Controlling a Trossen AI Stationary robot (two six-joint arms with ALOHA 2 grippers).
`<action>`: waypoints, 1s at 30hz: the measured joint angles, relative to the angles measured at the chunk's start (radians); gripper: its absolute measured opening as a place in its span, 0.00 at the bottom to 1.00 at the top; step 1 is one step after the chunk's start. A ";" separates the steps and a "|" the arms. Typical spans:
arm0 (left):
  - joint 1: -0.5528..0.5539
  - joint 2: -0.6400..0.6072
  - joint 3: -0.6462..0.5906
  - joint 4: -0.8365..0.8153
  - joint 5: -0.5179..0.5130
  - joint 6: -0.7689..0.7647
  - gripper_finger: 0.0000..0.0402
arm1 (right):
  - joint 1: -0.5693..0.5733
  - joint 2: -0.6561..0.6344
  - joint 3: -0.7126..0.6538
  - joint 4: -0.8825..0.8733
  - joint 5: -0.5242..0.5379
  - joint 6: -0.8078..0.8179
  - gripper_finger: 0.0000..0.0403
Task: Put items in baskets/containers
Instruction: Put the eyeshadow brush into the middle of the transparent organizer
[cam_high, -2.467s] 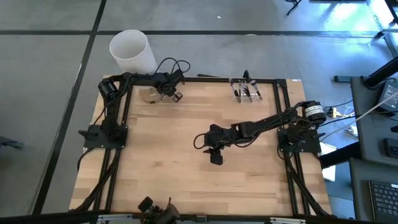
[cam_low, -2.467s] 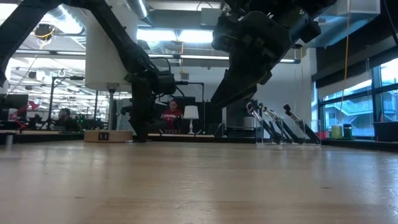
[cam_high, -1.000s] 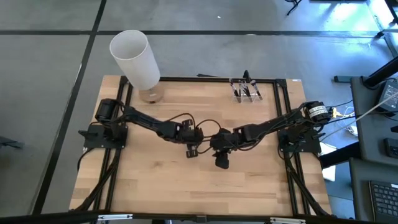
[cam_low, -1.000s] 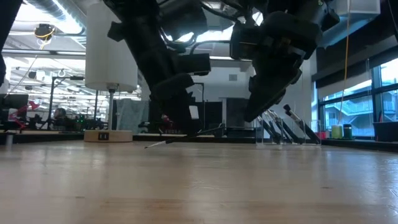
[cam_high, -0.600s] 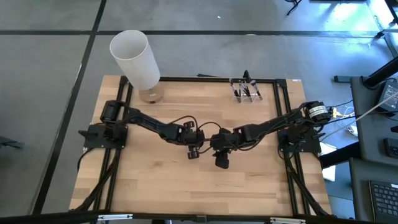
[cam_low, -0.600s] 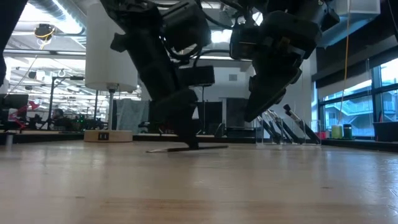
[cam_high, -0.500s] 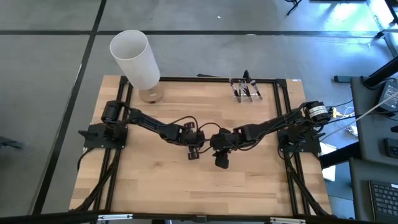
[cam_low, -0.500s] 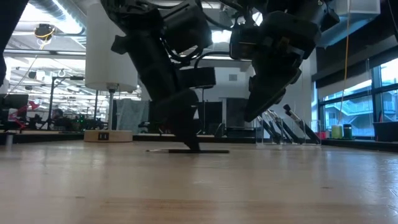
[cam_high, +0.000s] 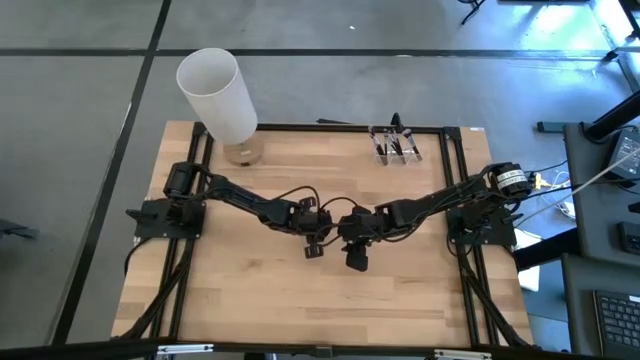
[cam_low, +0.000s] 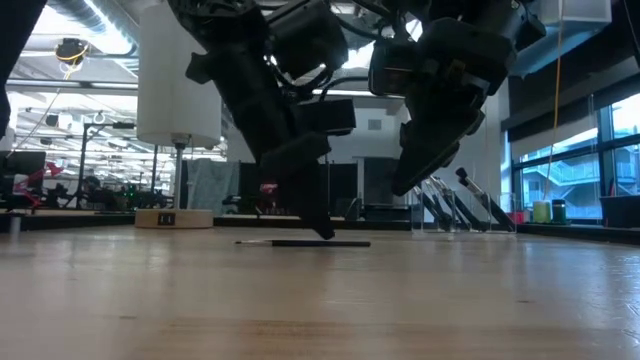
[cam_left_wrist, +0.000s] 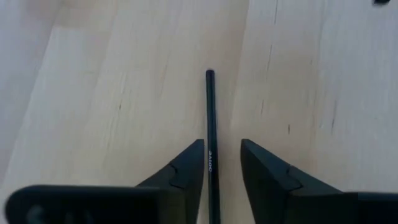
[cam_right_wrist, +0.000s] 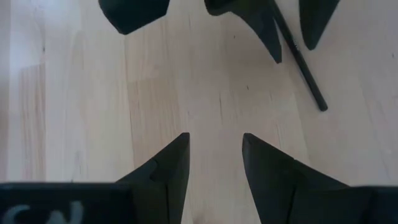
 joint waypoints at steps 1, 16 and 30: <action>0.000 0.000 0.010 -0.013 -0.001 0.004 0.26 | 0.000 0.000 0.000 0.000 0.000 0.000 0.36; -0.093 -0.230 0.049 -0.465 -0.437 -0.146 0.36 | -0.006 0.011 0.001 0.147 0.267 -0.107 0.36; -0.241 -0.414 -0.298 -0.422 -0.586 -0.593 0.32 | -0.082 0.297 0.336 0.062 0.124 -0.336 0.36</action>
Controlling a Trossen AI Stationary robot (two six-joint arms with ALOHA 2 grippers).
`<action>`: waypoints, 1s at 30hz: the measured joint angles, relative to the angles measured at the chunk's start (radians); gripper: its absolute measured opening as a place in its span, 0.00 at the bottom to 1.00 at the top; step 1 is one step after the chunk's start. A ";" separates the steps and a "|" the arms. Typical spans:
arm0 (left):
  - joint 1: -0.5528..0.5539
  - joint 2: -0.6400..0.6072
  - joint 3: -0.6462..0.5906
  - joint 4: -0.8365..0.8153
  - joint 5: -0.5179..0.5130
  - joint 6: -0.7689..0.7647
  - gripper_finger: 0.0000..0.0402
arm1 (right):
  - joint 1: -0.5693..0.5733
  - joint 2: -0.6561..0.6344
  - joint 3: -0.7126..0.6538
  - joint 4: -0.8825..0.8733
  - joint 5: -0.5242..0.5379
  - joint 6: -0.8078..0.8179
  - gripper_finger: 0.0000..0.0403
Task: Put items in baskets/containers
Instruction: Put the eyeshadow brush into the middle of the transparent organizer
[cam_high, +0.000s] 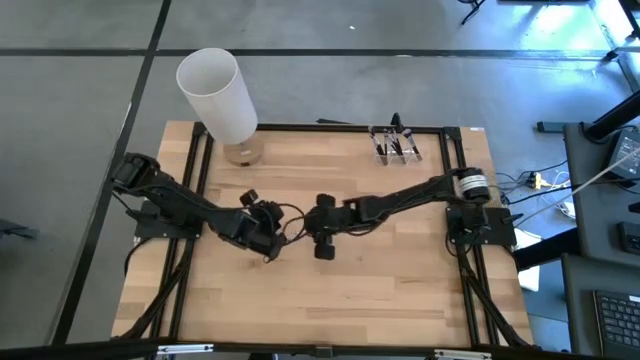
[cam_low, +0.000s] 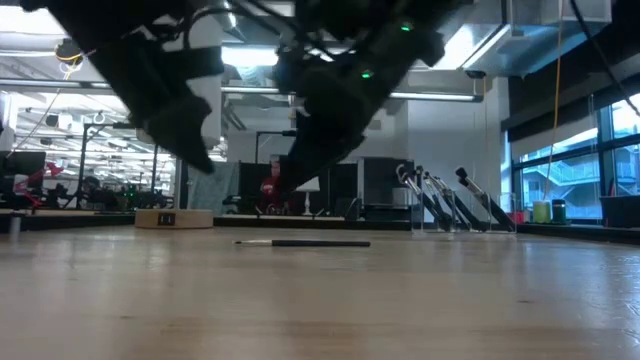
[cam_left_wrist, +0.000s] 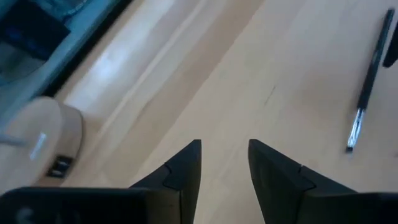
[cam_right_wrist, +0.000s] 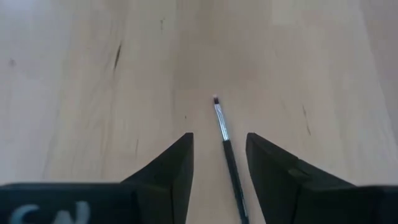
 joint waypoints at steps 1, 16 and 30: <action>0.000 0.001 -0.015 0.008 0.005 -0.013 0.32 | 0.000 0.025 0.039 -0.037 0.003 -0.018 0.36; 0.006 0.000 -0.054 -0.017 0.067 -0.030 0.30 | -0.052 0.203 0.214 -0.194 -0.079 -0.115 0.36; 0.009 0.000 -0.054 -0.019 0.059 -0.030 0.30 | -0.060 0.258 0.219 -0.207 -0.103 -0.145 0.08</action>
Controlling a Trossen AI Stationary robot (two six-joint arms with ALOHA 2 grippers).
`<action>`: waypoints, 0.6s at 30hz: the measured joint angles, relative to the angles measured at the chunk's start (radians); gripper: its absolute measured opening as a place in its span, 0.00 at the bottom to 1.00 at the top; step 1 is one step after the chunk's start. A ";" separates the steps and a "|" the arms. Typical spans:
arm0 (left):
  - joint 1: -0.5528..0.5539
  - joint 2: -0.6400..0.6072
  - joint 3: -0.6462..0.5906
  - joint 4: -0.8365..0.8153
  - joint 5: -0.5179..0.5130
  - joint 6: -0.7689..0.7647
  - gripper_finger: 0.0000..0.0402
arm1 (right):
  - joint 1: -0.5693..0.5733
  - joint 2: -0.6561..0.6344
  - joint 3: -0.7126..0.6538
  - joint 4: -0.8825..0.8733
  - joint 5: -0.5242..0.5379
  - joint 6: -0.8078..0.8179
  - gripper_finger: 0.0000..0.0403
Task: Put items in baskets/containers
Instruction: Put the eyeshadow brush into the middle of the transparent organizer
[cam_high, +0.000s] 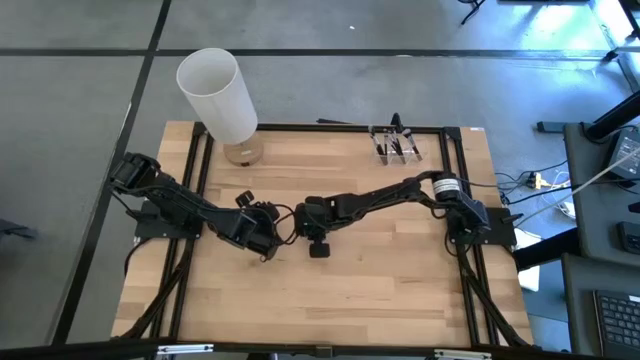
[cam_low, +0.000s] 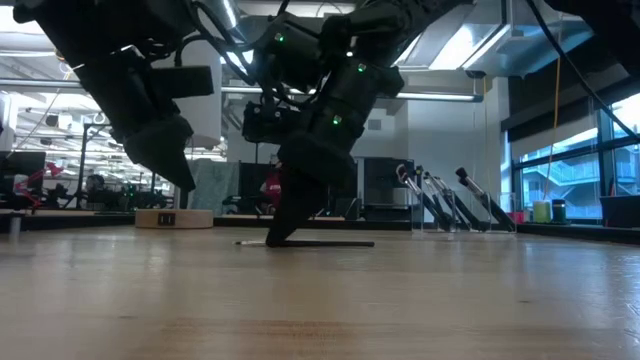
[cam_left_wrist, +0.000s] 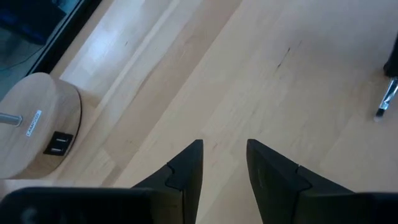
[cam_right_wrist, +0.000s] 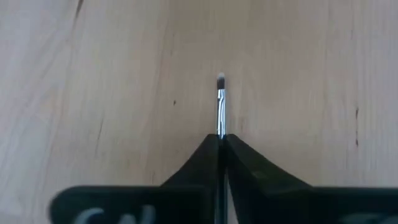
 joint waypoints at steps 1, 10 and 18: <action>0.000 0.000 0.000 0.000 0.000 0.000 0.30 | 0.000 0.003 0.000 -0.001 0.000 -0.003 0.06; 0.000 0.000 0.000 -0.014 0.000 0.000 0.29 | 0.000 0.008 -0.002 -0.009 0.002 0.006 0.07; 0.000 0.000 0.000 -0.017 0.001 0.000 0.29 | -0.002 0.008 -0.003 -0.034 -0.010 0.036 0.03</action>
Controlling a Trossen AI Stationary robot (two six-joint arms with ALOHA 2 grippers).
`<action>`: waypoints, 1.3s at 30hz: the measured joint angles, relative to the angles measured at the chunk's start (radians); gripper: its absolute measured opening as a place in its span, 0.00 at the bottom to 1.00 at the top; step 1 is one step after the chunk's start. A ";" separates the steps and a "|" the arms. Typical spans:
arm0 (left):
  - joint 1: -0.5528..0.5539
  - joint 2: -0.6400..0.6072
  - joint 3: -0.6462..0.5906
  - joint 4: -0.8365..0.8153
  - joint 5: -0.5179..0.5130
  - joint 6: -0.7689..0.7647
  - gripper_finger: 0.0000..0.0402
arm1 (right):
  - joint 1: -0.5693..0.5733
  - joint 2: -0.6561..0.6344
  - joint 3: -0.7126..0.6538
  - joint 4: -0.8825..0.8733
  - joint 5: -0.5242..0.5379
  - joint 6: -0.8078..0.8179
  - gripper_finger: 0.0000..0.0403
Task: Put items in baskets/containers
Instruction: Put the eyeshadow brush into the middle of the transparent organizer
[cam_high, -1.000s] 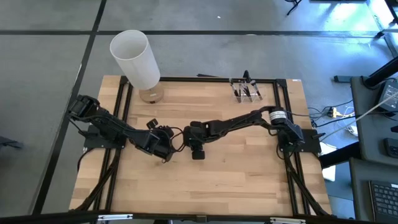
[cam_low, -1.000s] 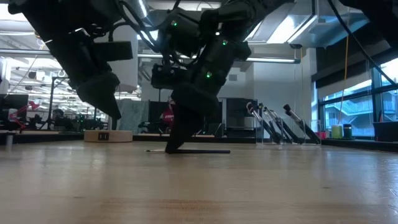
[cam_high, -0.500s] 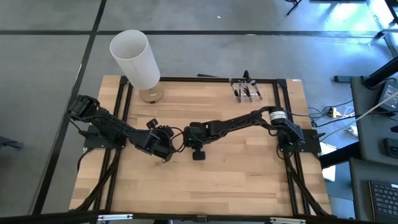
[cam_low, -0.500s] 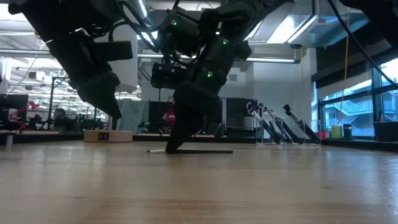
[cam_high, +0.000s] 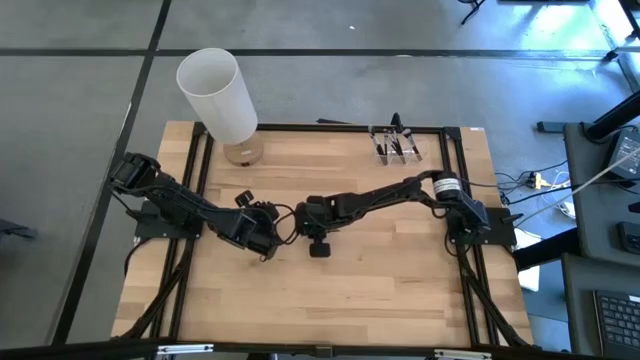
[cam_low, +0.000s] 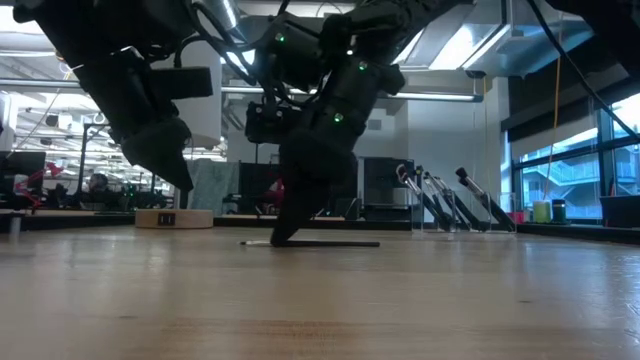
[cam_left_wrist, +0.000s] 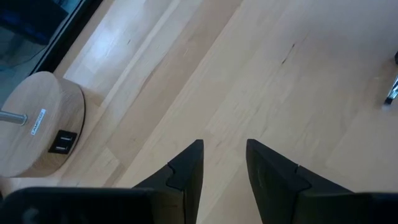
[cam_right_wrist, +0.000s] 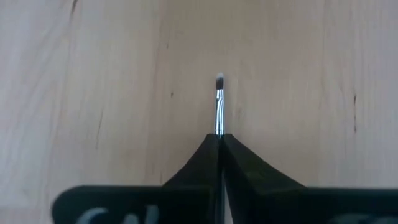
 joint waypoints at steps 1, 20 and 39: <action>0.000 0.000 0.000 0.000 0.000 0.000 0.29 | -0.002 0.000 0.000 -0.014 -0.011 0.012 0.04; 0.000 0.000 0.000 0.000 0.001 -0.003 0.28 | -0.019 -0.002 0.000 -0.181 -0.041 0.104 0.02; -0.006 0.000 0.000 -0.075 0.034 -0.063 0.28 | -0.020 -0.253 -0.019 -0.363 0.011 0.136 0.06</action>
